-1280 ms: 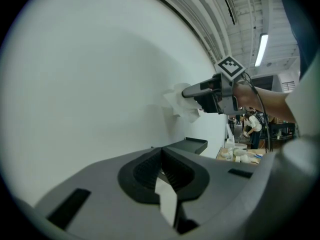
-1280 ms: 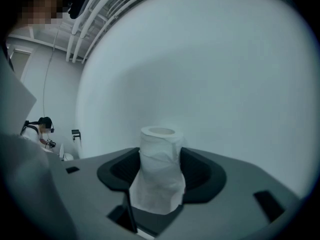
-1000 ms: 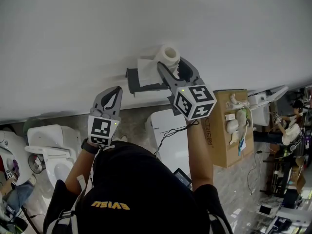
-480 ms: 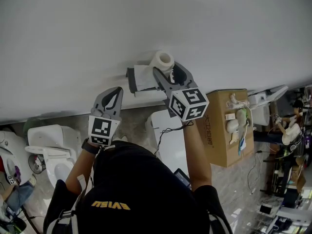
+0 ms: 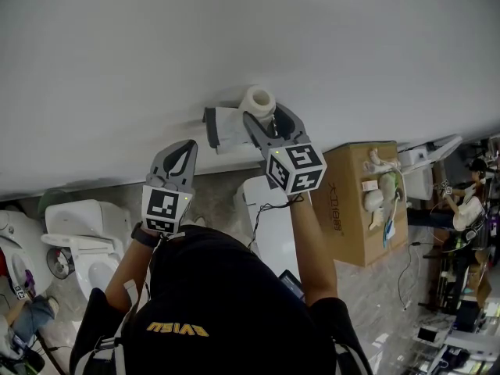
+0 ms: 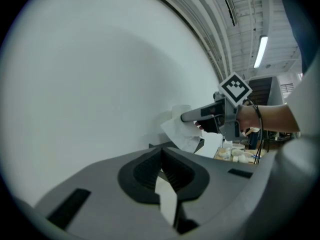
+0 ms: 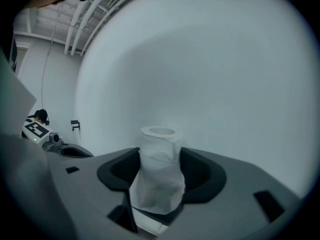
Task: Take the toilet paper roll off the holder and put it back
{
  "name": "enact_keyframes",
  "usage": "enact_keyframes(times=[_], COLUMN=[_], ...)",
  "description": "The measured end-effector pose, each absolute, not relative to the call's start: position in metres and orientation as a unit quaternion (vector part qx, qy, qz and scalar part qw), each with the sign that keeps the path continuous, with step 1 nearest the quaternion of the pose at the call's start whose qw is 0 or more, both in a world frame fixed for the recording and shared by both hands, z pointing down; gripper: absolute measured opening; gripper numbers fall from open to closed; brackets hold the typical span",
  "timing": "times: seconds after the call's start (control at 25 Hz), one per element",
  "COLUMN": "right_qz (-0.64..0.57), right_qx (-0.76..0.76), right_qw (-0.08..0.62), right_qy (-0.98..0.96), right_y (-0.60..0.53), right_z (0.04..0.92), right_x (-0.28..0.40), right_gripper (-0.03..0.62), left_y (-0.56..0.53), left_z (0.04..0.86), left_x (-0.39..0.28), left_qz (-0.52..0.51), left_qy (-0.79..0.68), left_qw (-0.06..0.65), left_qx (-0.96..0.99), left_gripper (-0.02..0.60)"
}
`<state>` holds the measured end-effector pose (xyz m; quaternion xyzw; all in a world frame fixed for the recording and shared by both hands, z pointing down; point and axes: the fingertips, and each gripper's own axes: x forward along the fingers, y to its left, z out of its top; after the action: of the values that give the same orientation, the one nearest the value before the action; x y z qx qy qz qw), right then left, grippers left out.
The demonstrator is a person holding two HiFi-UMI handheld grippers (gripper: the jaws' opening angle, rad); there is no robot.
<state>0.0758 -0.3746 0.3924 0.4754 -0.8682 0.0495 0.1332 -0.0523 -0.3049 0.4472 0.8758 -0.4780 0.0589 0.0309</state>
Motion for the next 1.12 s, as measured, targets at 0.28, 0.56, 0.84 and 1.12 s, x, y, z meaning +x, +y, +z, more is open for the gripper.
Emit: enact_keyframes(times=[0.28, 0.56, 0.84, 1.12], right_qz=[0.053, 0.045, 0.044, 0.045], right_qx=[0.472, 0.474, 0.477, 0.480], right_qw=[0.141, 0.127, 0.095, 0.093], right_qy=[-0.869, -0.870, -0.873, -0.871], right_y=[-0.372, -0.371, -0.368, -0.369], right_z=[0.403, 0.408, 0.413, 0.413], right_x=[0.073, 0.071, 0.070, 0.070], right_gripper=[0.252, 0.250, 0.247, 0.247], left_y=[-0.301, -0.298, -0.294, -0.293], left_z=[0.448, 0.450, 0.450, 0.449], left_x=[-0.051, -0.049, -0.046, -0.051], left_qz=[0.061, 0.065, 0.067, 0.069], left_qy=[-0.475, -0.472, -0.470, -0.472], left_qw=[0.032, 0.033, 0.031, 0.028], left_qx=[0.877, 0.878, 0.879, 0.878], left_gripper=[0.011, 0.011, 0.011, 0.011])
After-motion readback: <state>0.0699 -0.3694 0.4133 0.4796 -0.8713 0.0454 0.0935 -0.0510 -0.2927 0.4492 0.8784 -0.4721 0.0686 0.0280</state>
